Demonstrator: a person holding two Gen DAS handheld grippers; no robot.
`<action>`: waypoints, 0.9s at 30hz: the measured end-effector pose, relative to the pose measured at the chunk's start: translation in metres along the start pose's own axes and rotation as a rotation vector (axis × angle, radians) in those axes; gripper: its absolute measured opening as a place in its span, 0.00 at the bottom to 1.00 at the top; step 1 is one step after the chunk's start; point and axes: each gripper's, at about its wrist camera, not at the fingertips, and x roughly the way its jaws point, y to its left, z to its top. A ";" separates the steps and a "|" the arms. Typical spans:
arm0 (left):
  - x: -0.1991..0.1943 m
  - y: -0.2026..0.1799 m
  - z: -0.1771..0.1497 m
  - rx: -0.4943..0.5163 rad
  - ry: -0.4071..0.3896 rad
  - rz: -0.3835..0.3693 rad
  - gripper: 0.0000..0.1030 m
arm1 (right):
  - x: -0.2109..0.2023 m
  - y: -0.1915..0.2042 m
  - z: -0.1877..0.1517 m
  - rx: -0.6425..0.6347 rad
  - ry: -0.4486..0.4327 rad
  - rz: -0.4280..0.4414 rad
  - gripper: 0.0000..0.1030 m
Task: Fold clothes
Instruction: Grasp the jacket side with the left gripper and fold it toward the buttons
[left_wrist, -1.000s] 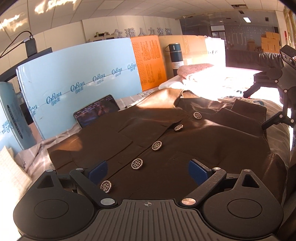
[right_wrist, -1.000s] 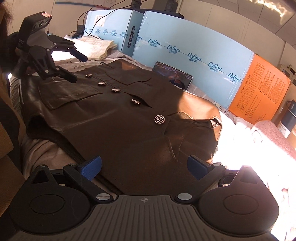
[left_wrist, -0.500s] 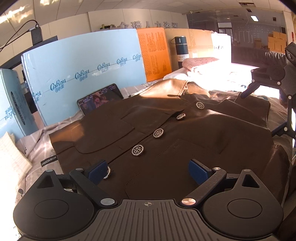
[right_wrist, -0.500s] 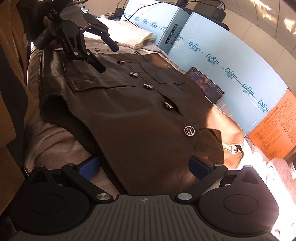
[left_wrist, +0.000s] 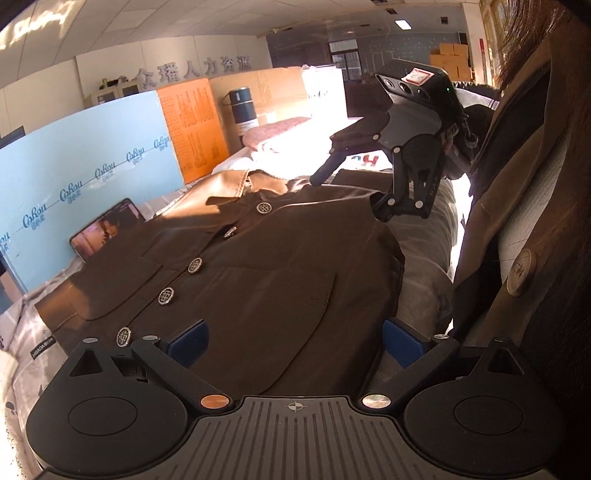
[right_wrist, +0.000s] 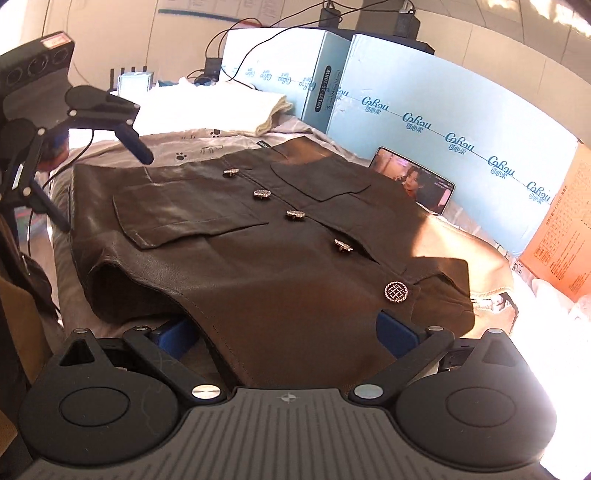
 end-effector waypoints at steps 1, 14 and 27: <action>0.002 -0.002 -0.001 0.016 0.013 0.003 0.99 | -0.002 -0.003 0.001 0.024 -0.015 0.000 0.99; 0.009 0.031 -0.002 -0.034 0.050 0.207 0.63 | -0.020 -0.016 -0.005 0.142 -0.062 -0.059 0.99; 0.003 0.091 0.026 -0.180 -0.111 0.185 0.25 | -0.034 -0.019 -0.041 -0.003 0.125 -0.246 0.89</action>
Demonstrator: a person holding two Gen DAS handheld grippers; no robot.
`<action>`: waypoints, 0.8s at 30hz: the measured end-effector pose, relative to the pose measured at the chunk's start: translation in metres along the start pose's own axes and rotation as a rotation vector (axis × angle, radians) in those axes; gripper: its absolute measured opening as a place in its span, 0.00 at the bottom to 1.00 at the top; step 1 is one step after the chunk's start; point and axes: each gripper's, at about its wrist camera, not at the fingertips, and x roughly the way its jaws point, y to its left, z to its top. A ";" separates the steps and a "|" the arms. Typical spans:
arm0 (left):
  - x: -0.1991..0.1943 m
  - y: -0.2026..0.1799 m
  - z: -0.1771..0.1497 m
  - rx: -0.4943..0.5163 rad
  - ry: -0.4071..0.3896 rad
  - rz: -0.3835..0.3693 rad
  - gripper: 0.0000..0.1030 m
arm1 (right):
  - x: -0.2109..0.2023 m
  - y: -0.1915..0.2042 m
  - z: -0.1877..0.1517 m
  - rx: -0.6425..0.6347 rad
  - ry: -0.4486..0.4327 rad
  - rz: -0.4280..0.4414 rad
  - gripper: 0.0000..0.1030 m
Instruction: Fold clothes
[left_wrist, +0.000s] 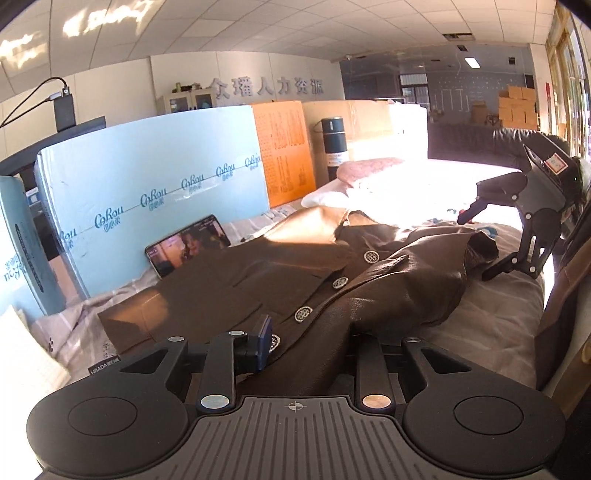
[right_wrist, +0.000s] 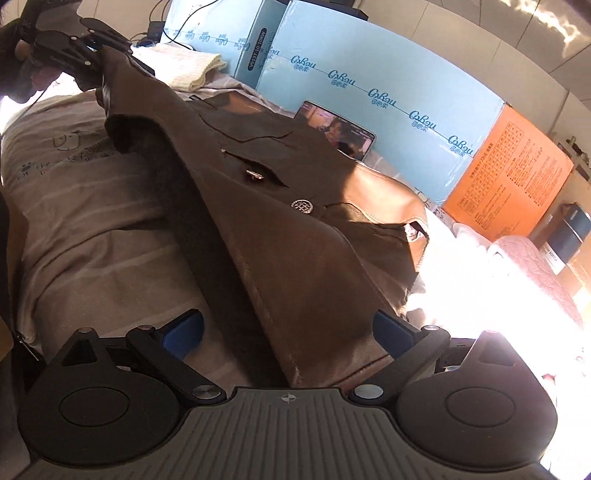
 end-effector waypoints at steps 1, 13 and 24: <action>0.003 0.003 0.003 0.008 0.001 0.005 0.25 | 0.001 -0.006 0.001 0.010 -0.008 -0.016 0.83; 0.049 0.055 0.038 0.129 0.017 0.067 0.21 | 0.028 -0.092 0.052 0.007 -0.253 -0.003 0.08; 0.134 0.128 0.046 0.085 0.169 0.017 0.20 | 0.123 -0.149 0.086 0.143 -0.242 0.030 0.07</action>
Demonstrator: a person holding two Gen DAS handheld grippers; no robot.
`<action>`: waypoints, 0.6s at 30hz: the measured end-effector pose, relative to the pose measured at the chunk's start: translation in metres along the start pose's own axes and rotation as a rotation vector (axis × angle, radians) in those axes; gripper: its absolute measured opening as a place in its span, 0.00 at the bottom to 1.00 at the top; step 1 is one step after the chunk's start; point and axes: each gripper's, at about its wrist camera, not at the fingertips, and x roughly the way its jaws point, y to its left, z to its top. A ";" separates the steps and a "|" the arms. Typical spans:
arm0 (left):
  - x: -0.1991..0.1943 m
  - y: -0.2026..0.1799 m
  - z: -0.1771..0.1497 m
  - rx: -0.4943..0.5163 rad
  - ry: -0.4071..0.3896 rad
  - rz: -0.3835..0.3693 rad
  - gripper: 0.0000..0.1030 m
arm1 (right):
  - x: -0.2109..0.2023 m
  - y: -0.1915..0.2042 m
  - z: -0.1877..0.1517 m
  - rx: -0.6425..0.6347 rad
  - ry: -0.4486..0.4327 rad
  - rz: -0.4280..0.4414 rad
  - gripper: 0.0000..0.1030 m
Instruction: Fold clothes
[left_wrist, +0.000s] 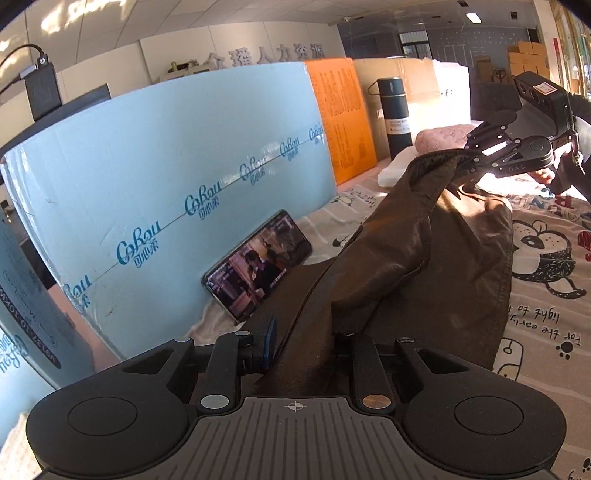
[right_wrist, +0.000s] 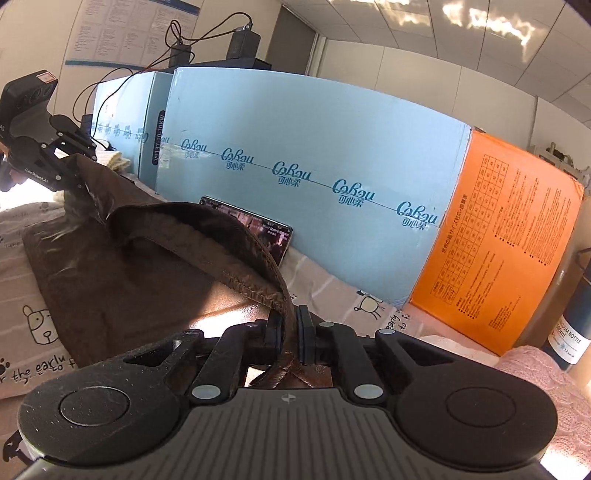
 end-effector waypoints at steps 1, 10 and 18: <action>0.007 0.004 -0.002 -0.010 0.012 -0.009 0.20 | 0.007 -0.003 -0.002 0.013 0.011 0.005 0.07; 0.019 0.044 -0.029 -0.179 -0.020 -0.026 0.64 | 0.028 -0.022 -0.018 0.152 0.049 0.015 0.23; -0.003 0.061 -0.064 -0.402 -0.151 -0.055 0.84 | 0.028 -0.027 -0.023 0.238 0.043 -0.018 0.49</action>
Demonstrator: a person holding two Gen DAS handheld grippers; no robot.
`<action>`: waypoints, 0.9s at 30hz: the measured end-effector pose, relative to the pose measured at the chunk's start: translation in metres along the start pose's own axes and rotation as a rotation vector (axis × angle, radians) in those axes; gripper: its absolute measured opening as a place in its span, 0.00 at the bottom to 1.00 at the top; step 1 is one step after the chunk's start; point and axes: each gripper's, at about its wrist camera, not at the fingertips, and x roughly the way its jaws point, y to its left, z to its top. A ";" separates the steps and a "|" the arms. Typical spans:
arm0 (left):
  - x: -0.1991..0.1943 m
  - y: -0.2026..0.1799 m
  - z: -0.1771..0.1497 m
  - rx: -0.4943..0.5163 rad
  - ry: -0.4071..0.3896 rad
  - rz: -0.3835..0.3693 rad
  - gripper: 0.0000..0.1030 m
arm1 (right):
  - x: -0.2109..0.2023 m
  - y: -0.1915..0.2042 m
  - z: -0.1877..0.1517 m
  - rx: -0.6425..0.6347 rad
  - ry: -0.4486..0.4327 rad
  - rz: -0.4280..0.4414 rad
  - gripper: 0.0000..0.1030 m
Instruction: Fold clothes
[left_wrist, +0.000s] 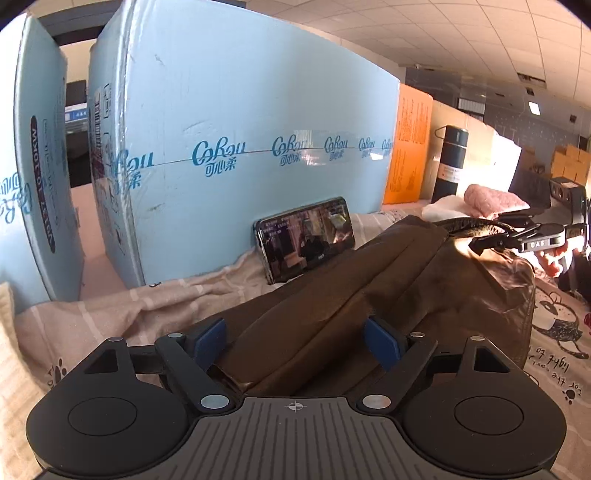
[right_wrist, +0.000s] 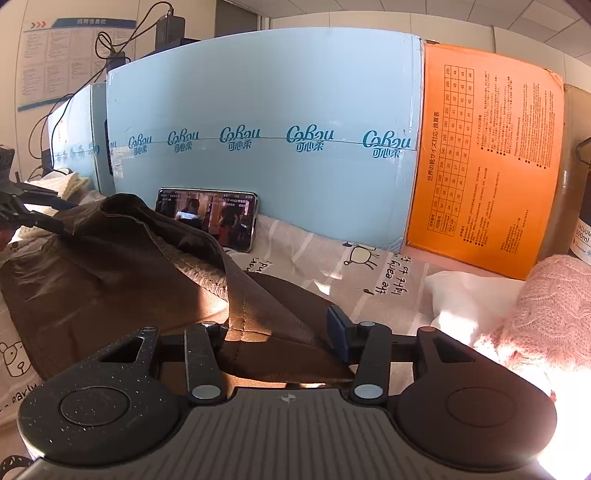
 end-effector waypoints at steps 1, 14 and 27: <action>-0.002 0.004 -0.001 -0.032 -0.027 -0.022 0.89 | -0.001 -0.001 0.000 0.010 -0.003 -0.004 0.52; 0.008 0.013 -0.013 -0.138 -0.085 -0.031 0.82 | -0.013 -0.022 -0.010 0.225 -0.041 -0.055 0.67; 0.004 0.011 -0.015 -0.289 -0.005 0.144 0.06 | -0.013 -0.014 -0.012 0.260 -0.062 -0.158 0.74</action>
